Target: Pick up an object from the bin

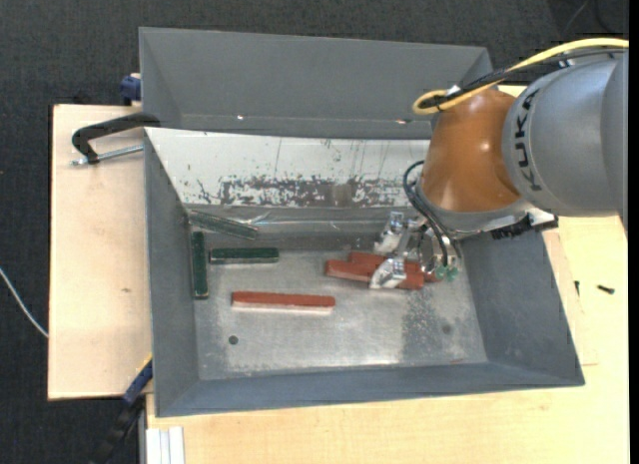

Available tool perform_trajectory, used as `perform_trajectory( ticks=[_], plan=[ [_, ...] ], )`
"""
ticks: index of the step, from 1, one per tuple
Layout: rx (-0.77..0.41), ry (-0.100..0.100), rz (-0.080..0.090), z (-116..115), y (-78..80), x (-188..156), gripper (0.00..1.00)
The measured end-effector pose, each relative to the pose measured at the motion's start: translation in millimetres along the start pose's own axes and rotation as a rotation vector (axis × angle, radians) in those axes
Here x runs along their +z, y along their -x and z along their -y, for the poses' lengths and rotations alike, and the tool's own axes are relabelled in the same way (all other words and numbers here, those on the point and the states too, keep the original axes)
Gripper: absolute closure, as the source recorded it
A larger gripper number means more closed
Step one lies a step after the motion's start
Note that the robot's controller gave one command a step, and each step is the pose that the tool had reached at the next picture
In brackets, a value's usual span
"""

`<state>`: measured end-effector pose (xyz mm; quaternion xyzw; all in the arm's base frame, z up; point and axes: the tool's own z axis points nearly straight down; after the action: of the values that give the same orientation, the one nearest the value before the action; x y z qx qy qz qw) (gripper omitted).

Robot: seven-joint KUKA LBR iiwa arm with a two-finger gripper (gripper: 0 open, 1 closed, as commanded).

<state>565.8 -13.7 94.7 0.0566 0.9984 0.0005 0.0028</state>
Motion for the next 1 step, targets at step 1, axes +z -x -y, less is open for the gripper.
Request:
perform_trajectory(
  ticks=[1],
  plan=[
    [0.0,0.0,-0.002,0.0,-0.5,-5.3,1.0]
  ],
)
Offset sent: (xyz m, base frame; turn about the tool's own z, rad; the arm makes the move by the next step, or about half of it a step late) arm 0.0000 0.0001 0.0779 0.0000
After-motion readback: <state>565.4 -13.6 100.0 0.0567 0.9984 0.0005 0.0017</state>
